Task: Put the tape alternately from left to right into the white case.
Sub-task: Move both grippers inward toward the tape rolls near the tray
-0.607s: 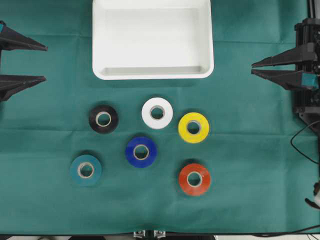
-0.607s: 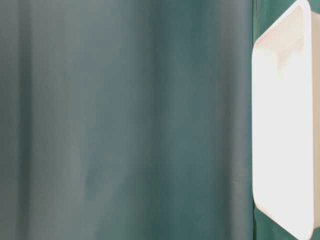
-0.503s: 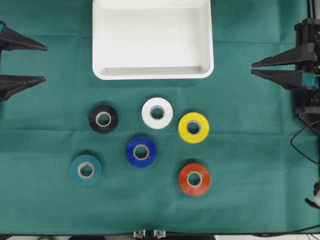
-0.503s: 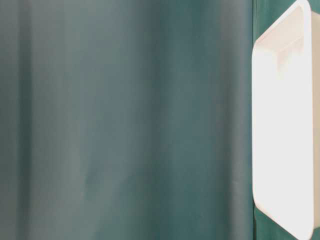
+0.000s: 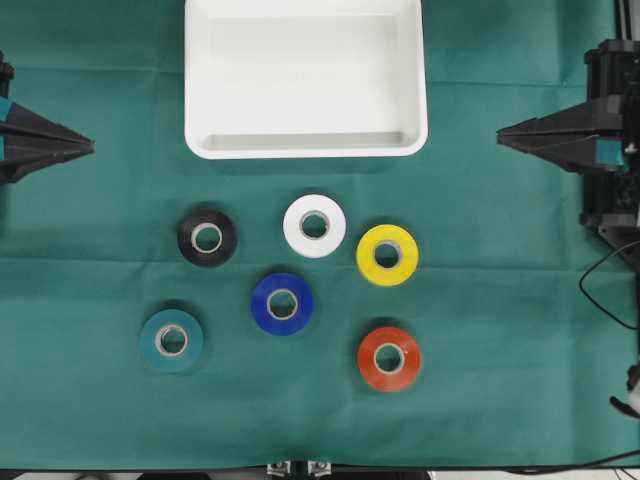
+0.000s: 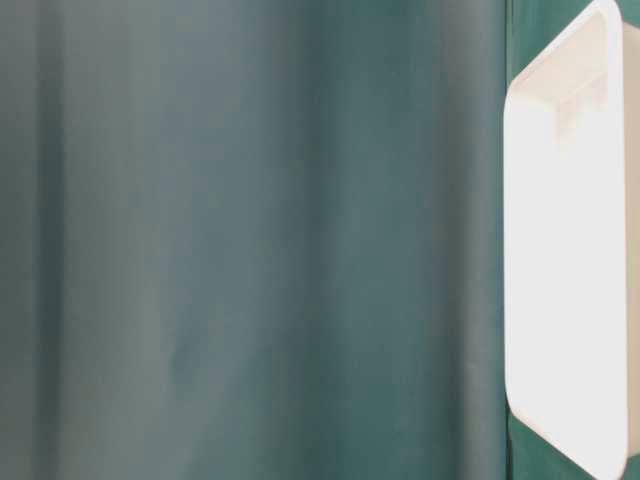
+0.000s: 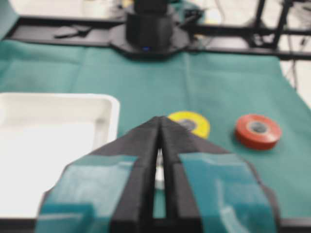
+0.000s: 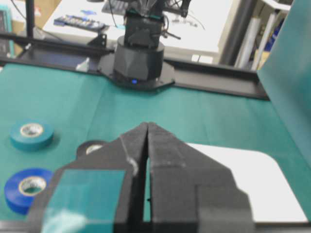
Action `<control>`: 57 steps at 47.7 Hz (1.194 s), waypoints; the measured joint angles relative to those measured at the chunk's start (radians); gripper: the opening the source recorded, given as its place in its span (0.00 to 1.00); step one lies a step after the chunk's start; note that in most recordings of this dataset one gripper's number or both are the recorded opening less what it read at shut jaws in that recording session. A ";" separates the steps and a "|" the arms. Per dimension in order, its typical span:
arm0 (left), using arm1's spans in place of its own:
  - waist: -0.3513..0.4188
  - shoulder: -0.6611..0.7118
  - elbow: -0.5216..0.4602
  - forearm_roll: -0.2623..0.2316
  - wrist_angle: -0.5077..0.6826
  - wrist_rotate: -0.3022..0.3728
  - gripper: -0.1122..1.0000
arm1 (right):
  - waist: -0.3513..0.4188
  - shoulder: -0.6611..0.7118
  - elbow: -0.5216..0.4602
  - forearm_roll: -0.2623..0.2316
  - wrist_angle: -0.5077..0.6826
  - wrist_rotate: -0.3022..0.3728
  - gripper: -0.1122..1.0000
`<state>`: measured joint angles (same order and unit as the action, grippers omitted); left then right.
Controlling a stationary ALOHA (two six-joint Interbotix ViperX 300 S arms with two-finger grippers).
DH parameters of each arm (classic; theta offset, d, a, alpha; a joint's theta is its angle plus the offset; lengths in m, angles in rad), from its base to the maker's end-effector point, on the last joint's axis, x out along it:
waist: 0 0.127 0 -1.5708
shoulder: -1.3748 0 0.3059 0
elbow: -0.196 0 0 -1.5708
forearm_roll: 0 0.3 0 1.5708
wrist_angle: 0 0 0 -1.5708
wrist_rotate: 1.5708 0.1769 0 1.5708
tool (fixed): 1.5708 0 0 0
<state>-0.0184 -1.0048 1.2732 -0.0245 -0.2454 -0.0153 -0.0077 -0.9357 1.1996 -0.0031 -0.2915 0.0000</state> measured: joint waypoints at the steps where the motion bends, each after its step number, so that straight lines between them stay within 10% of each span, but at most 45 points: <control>1: -0.002 -0.002 0.002 0.000 0.000 0.000 0.01 | 0.000 0.003 0.000 -0.002 0.000 0.000 0.10; 10: -0.003 0.003 0.003 -0.002 0.005 -0.002 0.01 | -0.005 0.055 -0.002 0.000 0.000 0.000 0.15; 24: -0.003 0.003 0.006 -0.002 0.038 -0.014 0.15 | -0.015 0.118 -0.018 0.000 -0.002 0.035 0.79; 37: -0.003 0.003 0.008 -0.002 0.058 -0.012 0.76 | -0.017 0.149 -0.028 0.000 -0.002 0.052 0.77; 57: 0.000 0.057 0.002 -0.002 0.092 -0.014 0.76 | -0.017 0.238 -0.097 -0.002 0.103 0.087 0.77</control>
<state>-0.0184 -0.9480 1.2747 -0.0261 -0.1534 -0.0291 -0.0245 -0.6980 1.1029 -0.0046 -0.1887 0.0874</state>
